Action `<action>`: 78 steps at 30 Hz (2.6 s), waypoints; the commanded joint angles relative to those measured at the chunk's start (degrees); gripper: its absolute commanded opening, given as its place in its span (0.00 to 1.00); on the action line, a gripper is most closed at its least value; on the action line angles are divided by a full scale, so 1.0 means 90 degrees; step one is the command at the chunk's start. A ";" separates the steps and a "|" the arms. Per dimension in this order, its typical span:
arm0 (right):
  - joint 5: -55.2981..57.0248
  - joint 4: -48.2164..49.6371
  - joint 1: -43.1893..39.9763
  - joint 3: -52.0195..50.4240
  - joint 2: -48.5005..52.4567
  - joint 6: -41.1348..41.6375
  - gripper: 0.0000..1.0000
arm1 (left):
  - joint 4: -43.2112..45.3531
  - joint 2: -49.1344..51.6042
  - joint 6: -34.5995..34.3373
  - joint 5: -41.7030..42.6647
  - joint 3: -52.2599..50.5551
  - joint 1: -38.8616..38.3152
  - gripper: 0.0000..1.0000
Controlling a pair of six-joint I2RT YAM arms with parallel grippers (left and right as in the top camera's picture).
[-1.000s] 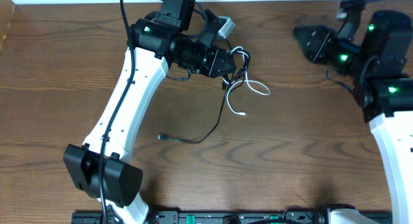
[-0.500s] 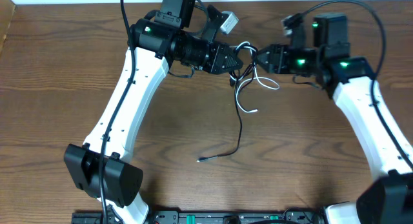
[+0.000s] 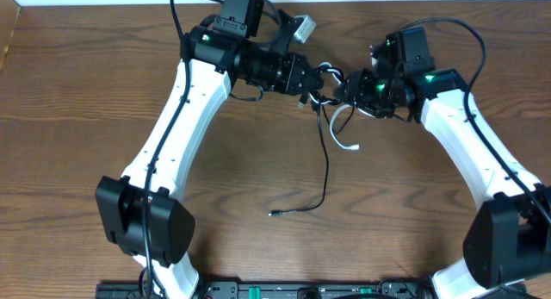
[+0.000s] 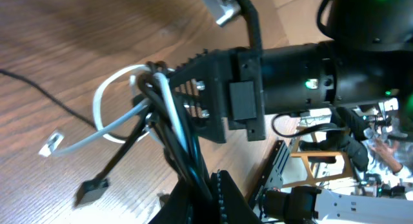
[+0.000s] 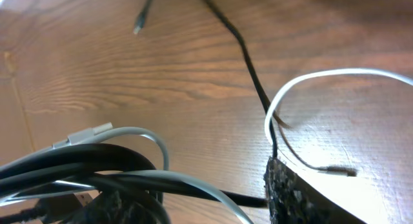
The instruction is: Untangle cables
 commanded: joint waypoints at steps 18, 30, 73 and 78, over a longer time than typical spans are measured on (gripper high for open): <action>0.2322 -0.1562 -0.0299 -0.0163 0.0583 -0.0189 0.39 | -0.0153 -0.0243 -0.0274 -0.1433 0.0209 0.0177 0.08; 0.1489 -0.1426 -0.0712 -0.0158 0.0068 -0.0848 0.44 | 0.0678 0.0998 -0.0270 -0.1705 0.0206 -0.0624 0.17; 0.0984 -0.2280 -0.1508 -0.0160 -0.1100 -0.1717 0.64 | 0.2414 0.2807 0.0058 -0.3162 0.0192 -0.1632 0.07; 0.0044 -0.1887 -0.1362 -0.0160 -0.1100 -0.2161 0.64 | 0.1970 0.2079 -0.0226 -0.1858 0.0245 -0.1382 0.08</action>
